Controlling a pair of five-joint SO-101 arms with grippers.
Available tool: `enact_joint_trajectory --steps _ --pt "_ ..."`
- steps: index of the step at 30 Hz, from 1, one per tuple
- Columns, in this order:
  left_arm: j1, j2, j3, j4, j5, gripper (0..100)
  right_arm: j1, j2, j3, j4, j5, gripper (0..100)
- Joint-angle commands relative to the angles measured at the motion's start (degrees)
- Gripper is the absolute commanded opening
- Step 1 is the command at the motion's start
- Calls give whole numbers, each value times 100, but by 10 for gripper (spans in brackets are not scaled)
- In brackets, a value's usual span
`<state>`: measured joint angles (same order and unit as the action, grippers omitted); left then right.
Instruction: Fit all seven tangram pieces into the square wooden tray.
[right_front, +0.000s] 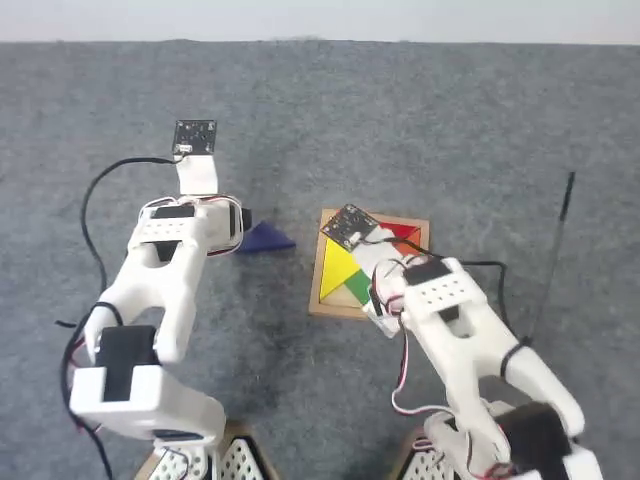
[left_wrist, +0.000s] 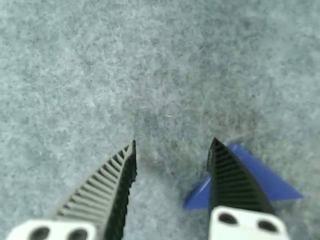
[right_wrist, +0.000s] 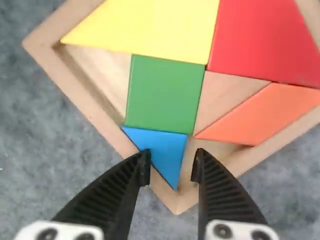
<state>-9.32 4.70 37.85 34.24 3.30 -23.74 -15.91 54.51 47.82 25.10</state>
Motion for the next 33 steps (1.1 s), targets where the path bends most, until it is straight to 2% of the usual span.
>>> enact_joint_trajectory --steps 1,10,15,20,26,33 --pt "53 -26 -268 62 -44 220 312 321 -360 22 -273 159" --pt "53 -26 -259 62 -53 220 576 365 -396 -57 -53 157" --pt "53 -26 -268 62 -53 220 549 356 -369 110 176 89" --pt "62 -26 -277 62 -53 220 541 303 -343 154 378 141" --pt "62 -26 -277 62 -53 220 549 303 -343 497 1011 141" --pt "62 -26 -277 62 -53 220 532 303 -325 541 1389 141"
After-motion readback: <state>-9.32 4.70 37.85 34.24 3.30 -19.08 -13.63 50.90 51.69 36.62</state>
